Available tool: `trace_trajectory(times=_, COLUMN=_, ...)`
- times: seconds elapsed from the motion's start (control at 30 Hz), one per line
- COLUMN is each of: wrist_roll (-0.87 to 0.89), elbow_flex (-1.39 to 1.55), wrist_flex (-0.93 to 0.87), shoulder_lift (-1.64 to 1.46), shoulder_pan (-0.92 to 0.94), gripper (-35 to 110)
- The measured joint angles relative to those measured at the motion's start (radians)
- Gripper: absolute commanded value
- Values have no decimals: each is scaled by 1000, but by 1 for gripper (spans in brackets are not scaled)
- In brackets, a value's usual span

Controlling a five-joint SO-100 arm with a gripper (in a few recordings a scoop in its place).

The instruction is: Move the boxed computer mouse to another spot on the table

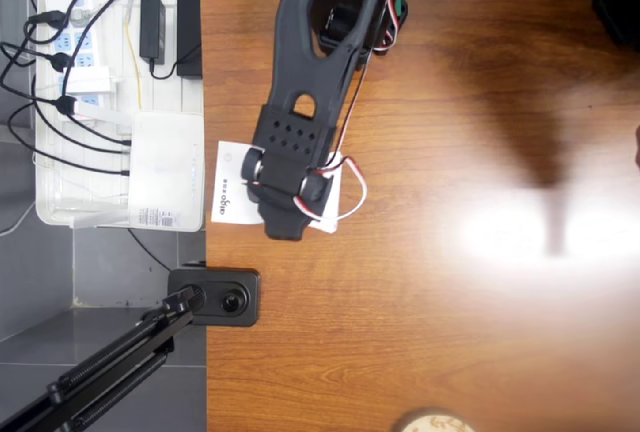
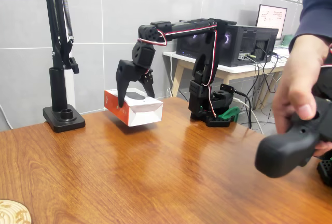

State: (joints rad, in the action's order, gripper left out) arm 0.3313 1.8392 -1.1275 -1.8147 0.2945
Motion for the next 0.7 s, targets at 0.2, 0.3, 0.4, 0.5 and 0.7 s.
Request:
trace_trajectory(times=0.2, wrist_roll=-6, elbow_flex=3, wrist_flex=-18, shoulder_lift=-34, shoulder_pan=-32, gripper=0)
trace_trajectory(times=0.3, wrist_roll=-34, elbow_flex=3, wrist_flex=-14, shoulder_lift=-38, shoulder_pan=-54, gripper=23)
trace_trajectory(times=0.4, wrist_roll=-129, elbow_flex=43, wrist_flex=94, shoulder_lift=-75, shoulder_pan=-41, gripper=107)
trace_trajectory(times=0.5, wrist_roll=-133, elbow_flex=170, wrist_flex=354, shoulder_lift=-107, shoulder_pan=-54, gripper=107)
trace_trajectory(times=0.7, wrist_roll=-138, elbow_flex=184, wrist_flex=480, shoulder_lift=-118, shoulder_pan=-48, gripper=107)
